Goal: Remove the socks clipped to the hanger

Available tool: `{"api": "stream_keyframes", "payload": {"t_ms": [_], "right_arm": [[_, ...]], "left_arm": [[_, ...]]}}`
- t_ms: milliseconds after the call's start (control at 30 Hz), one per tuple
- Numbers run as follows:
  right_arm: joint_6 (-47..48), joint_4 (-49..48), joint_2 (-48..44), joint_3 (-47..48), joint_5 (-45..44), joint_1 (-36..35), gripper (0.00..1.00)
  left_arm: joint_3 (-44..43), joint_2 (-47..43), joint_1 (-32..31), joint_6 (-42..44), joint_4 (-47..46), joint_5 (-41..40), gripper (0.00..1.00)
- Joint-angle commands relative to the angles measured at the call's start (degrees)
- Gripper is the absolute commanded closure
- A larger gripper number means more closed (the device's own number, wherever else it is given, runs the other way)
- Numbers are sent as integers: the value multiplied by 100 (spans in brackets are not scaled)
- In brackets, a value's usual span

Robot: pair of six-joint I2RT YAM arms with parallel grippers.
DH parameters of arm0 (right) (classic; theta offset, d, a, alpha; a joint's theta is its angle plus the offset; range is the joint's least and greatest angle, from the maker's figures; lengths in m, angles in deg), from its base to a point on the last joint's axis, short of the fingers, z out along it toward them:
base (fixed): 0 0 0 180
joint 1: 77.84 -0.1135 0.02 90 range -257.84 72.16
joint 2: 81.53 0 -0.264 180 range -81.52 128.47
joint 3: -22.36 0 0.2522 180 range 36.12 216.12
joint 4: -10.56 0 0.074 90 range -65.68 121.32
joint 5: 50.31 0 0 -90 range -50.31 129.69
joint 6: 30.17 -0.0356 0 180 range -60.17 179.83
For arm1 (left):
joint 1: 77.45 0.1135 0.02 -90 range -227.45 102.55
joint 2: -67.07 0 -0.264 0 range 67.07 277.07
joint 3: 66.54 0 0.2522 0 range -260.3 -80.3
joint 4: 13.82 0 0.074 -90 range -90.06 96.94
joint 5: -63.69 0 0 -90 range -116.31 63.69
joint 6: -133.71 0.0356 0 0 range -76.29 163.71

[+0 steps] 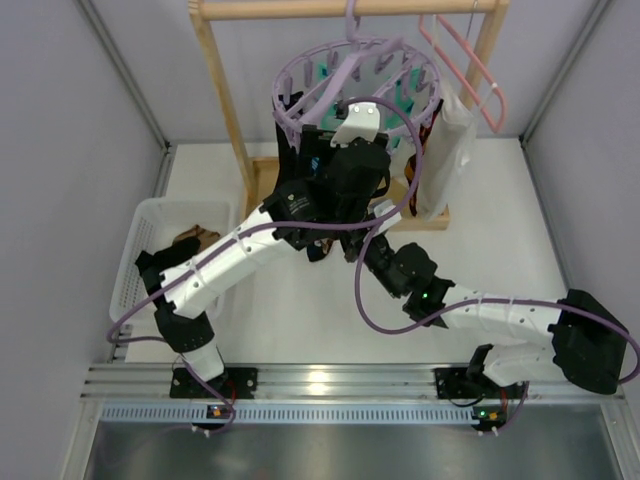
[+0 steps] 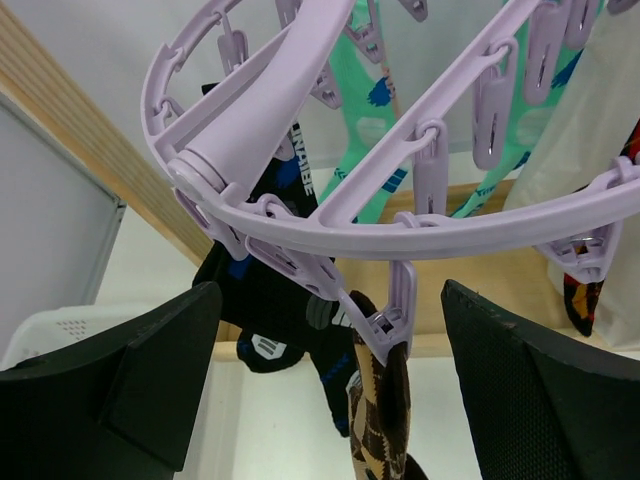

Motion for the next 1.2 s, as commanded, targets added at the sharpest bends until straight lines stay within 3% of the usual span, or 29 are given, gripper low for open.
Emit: {"api": "stream_keyframes", "payload": {"t_ms": [0,300,600,733,967,1167], "right_arm": [[100,-286,65,254,-76,-144,100],[206,-251,74,289,3,-241,100],[267,-146,285,517,12,-311,100],[276,-146,346,570,12,-355,100],[268,-163,399,562,-23,-452,100],[276,-189,338,456,-146,-470,100]], "left_arm": [[-97,31,38,15,-126,-306,7],[-211,321,205,-117,-134,-174,21],[-264,409,258,-162,-143,-50,18],[-334,514,311,-47,-152,-191,24],[-229,558,592,-108,-143,63,54],[-237,514,680,-161,-152,327,94]]}}
